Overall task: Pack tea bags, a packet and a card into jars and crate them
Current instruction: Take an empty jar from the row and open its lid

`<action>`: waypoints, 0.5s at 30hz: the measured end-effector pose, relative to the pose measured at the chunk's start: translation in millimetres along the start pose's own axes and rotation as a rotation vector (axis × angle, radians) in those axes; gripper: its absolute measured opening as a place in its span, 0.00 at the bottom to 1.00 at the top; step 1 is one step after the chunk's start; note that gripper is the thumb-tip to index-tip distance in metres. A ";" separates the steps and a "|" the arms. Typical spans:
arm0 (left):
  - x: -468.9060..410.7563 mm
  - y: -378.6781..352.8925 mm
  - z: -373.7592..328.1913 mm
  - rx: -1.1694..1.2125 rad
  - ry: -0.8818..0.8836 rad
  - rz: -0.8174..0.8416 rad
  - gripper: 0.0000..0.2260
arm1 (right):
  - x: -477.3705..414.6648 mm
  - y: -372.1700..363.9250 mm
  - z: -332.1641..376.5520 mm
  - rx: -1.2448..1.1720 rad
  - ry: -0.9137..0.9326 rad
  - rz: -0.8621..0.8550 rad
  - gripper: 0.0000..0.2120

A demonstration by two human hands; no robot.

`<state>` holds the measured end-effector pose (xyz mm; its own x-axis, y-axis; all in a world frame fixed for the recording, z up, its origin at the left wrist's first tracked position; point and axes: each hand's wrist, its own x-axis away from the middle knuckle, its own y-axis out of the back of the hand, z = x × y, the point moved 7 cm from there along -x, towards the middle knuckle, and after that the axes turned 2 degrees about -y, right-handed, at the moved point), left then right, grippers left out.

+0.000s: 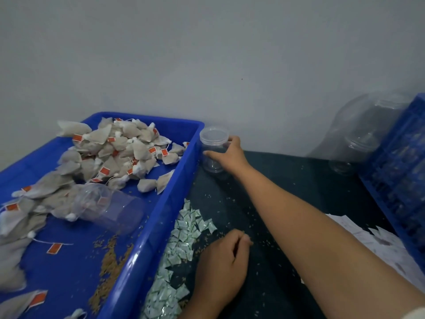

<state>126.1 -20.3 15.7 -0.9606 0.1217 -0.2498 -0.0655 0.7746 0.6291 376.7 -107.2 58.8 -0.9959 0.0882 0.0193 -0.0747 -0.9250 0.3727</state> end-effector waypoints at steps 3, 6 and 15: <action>-0.3 -0.3 2.8 0.009 0.041 0.023 0.10 | 38.5 13.2 1.4 -0.181 0.056 -0.036 0.38; -0.1 -2.2 4.5 0.022 0.079 0.030 0.11 | 88.4 43.5 4.3 -0.351 0.115 -0.091 0.40; -0.5 -2.6 0.1 0.015 0.063 0.037 0.11 | 277.4 100.0 -56.8 -0.504 0.007 -0.106 0.37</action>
<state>126.9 -22.3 14.1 -0.9774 0.1117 -0.1793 -0.0258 0.7793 0.6261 90.0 -196.2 48.7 -0.9817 0.1903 -0.0015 -0.1887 -0.9745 -0.1215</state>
